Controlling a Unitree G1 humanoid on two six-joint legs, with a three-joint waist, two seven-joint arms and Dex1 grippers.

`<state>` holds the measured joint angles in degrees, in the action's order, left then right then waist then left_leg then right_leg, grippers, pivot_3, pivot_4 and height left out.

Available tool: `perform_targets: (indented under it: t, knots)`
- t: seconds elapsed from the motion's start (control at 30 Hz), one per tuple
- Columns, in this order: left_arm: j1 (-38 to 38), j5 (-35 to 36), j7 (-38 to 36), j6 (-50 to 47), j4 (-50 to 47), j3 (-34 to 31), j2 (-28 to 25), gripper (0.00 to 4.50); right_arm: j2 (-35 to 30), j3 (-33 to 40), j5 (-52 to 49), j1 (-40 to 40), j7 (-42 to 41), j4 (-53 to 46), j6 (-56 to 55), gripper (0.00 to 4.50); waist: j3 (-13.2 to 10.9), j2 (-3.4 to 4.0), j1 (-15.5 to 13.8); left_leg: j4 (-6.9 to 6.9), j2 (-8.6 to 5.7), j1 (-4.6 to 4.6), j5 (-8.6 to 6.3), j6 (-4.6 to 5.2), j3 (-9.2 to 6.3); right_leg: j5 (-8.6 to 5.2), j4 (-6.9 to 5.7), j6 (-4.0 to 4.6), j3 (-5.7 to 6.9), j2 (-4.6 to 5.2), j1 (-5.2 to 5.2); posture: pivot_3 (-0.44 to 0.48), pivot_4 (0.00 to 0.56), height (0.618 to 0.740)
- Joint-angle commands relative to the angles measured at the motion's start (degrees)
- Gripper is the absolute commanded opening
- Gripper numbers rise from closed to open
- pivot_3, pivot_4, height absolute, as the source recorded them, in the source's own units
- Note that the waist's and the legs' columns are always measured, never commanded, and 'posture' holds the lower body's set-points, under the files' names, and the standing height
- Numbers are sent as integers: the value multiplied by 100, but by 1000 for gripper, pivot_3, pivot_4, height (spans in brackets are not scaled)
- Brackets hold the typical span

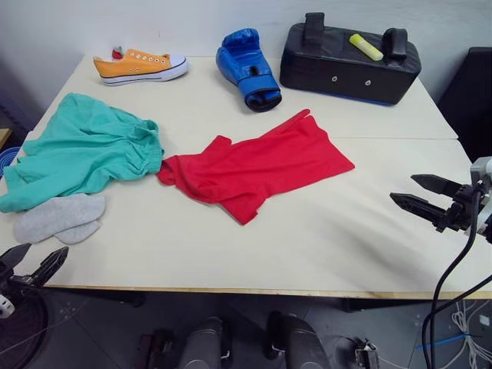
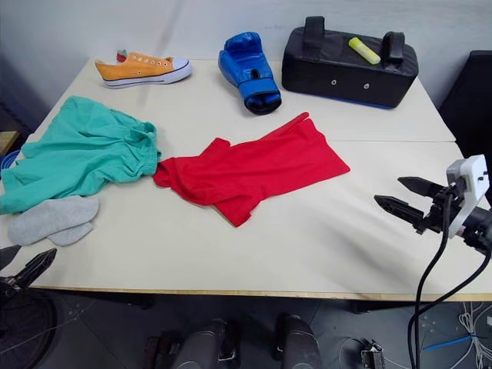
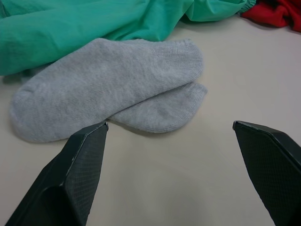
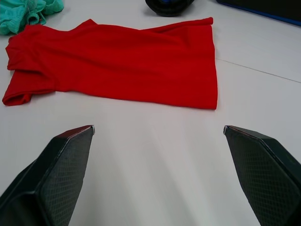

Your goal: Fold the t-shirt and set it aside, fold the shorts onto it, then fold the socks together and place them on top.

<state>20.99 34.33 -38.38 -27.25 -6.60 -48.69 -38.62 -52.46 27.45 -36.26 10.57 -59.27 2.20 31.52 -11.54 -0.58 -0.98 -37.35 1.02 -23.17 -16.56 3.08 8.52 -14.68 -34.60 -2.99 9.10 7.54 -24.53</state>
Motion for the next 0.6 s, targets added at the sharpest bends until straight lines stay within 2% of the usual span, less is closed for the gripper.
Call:
perform_targets:
  t: [0.03, 0.17, 0.27, 0.5, 0.6]
  knots:
    - [119, -16, -21, -42, -222, -75, -123, 4470, -77, 87, -69, 55, 17, -195, 20, 4500, 0, 0, 3, 0, 0, 0, 0, 0, 0, 0, 0, 0, 0, 0, 0, 0, 150, 740]
    - [309, -262, -68, 117, -307, 63, -83, 4470, -65, 14, 78, 102, 114, -179, -102, 4500, 0, 0, 29, 0, 0, 0, 0, 0, 1, 0, 3, 0, 0, 0, 0, 0, 150, 740]
    - [274, -252, -9, 100, -336, 47, -41, 4470, -15, -14, 278, 221, 366, -79, -225, 4500, 0, 0, 36, 0, 0, 0, 0, 0, 1, 0, 1, 0, 0, 0, 0, 0, 150, 740]
    - [79, -350, -65, 127, -274, 169, -208, 4470, -29, -90, 338, 180, 394, -354, -212, 4500, 0, 0, 88, 1, 0, 0, 1, -1, 0, 0, -1, 1, 0, 0, 0, 0, 150, 740]
    - [-30, -77, -232, -260, -848, 423, -354, 4470, 61, -104, 15, 420, 638, -889, 92, 4500, 0, 0, 98, -1, 0, 0, 2, -2, 0, 0, -4, 0, 0, 0, 0, 0, 150, 740]
